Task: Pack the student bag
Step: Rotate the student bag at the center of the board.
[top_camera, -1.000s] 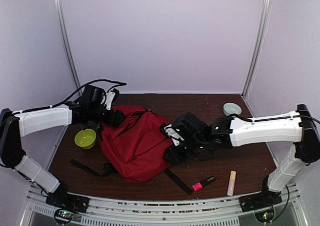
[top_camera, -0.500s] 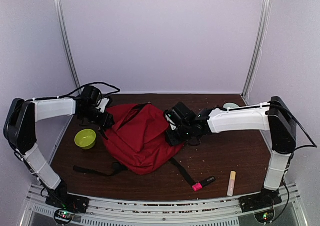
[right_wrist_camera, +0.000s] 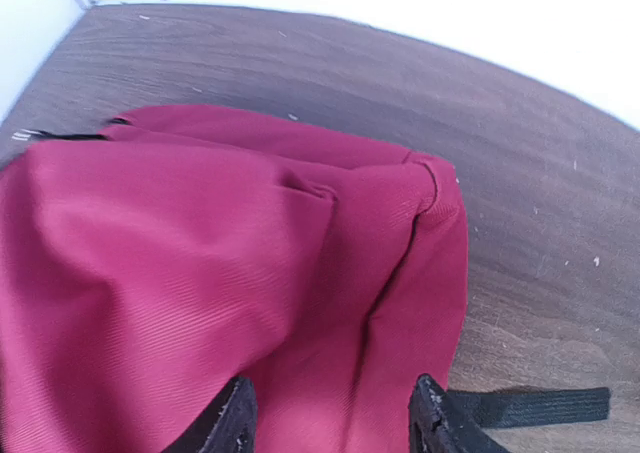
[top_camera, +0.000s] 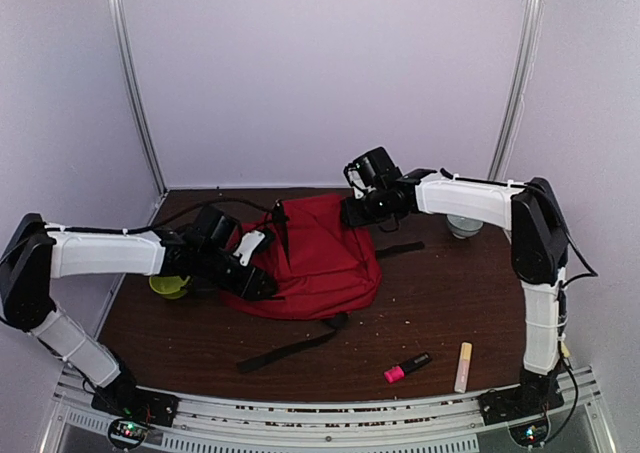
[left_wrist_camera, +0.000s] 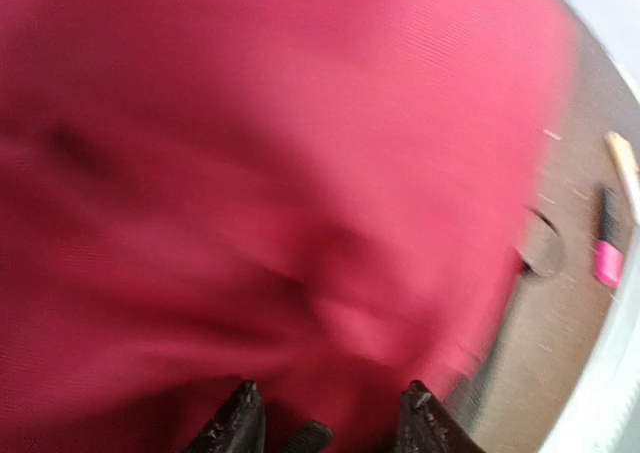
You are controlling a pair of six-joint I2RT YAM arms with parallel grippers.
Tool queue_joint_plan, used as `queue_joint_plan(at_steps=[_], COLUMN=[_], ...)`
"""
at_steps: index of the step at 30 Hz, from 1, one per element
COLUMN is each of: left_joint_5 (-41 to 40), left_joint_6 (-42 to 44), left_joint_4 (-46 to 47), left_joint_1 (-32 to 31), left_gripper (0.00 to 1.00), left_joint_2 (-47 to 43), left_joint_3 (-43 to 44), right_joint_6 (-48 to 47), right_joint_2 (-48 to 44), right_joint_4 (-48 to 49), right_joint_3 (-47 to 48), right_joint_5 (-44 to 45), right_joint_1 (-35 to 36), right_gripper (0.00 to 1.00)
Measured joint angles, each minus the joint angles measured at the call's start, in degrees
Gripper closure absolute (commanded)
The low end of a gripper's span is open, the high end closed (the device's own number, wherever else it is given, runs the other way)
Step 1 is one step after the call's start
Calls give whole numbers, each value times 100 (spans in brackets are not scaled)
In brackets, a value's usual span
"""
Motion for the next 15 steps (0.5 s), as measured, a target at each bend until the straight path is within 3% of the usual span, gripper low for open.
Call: queue_joint_plan(at_steps=[7,9,12,15], left_joint_5=[529,612,466,205], left_joint_6=[-186,-153,-129,-127], left_joint_4=[76,-50,-369,-577], left_joint_1=[-1440,-1506,-944,50], left_gripper=[46,46,47,35], left_joint_2=[-654,-916,-1364,-1504], left_joint_3=[-136,39,398,704], right_joint_6=[-284,-282,-181,-74], right_joint_2=[-1353,-1871,-2564,-2859], right_joint_4=[7,48,190,269], right_joint_3=[-623,-970,-1626,-2277], right_joint_5=[-144,-210,-354,-400], right_joint_1=[-68,-94,-76,105], right_gripper=[48,51,52,52])
